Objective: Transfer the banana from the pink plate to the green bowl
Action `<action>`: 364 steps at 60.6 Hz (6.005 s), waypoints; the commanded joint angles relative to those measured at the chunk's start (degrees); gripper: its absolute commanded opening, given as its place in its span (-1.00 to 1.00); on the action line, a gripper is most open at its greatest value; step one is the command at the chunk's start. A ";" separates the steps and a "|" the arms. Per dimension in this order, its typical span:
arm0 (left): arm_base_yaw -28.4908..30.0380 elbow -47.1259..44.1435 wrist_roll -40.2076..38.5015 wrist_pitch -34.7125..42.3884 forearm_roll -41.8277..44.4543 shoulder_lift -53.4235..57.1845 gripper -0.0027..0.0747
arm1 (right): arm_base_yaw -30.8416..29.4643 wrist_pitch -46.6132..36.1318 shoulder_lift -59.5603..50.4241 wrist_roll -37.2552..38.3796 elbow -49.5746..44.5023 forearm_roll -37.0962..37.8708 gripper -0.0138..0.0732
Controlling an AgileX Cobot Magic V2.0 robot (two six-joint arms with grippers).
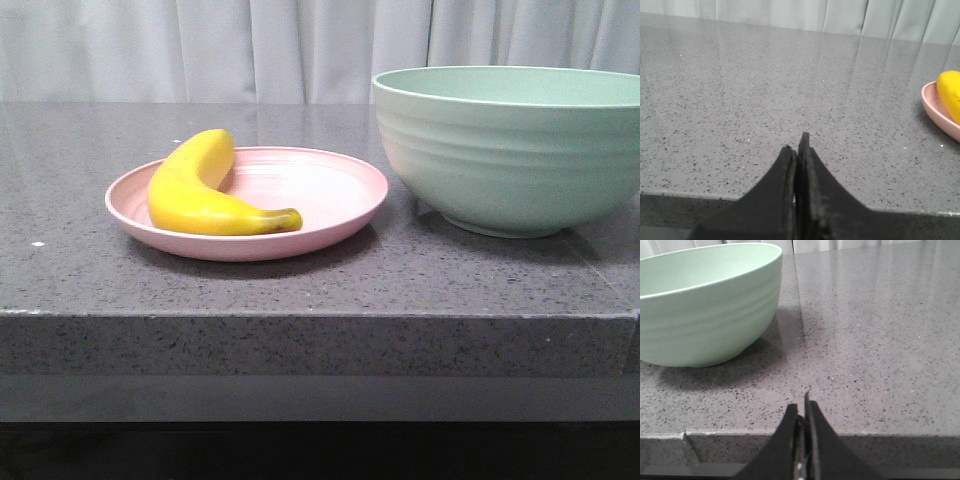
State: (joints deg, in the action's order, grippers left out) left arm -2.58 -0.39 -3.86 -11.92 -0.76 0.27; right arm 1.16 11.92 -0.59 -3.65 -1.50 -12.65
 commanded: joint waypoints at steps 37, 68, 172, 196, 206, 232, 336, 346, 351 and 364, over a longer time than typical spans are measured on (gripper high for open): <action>-0.04 -0.24 0.04 4.96 -0.44 1.04 -0.98 | -0.32 -5.03 -1.03 -0.25 -0.06 -0.28 -0.82; -0.04 -0.24 0.04 7.13 -0.44 1.04 -0.98 | -0.32 -5.03 -1.03 -0.25 -0.06 -0.28 -0.82; -9.25 40.43 1.63 -9.82 -3.99 -41.35 0.61 | -0.32 2.24 23.81 -0.25 30.75 2.17 0.82; -27.41 62.92 0.94 -24.65 -5.35 -70.75 0.36 | -0.32 2.29 23.81 -0.25 30.75 2.17 0.82; -27.63 66.23 0.94 -25.80 -8.37 -78.01 0.36 | -0.32 2.29 23.81 -0.25 30.75 2.17 0.82; -29.15 68.98 1.06 -26.42 -11.31 -88.79 0.36 | -0.32 2.29 23.81 -0.25 30.75 2.17 0.82; -42.02 79.14 1.63 -23.10 -8.59 -75.39 -0.66 | 17.95 18.36 60.52 -54.18 48.41 -97.20 0.82; -42.02 79.14 1.63 -23.10 -8.59 -75.39 -0.66 | 17.95 23.02 68.06 -54.18 54.21 -97.20 0.82; -42.02 79.14 1.63 -23.10 -8.59 -75.39 -0.66 | 17.95 25.00 71.14 -54.18 56.64 -97.20 0.82; -42.02 79.14 1.63 -23.10 -8.50 -75.39 -0.66 | 17.95 29.66 73.99 -53.13 58.81 -97.20 0.45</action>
State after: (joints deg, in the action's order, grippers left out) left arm -44.10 76.80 -2.26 -39.08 -8.78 -77.24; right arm 19.03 37.17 74.56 -56.62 54.91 -102.35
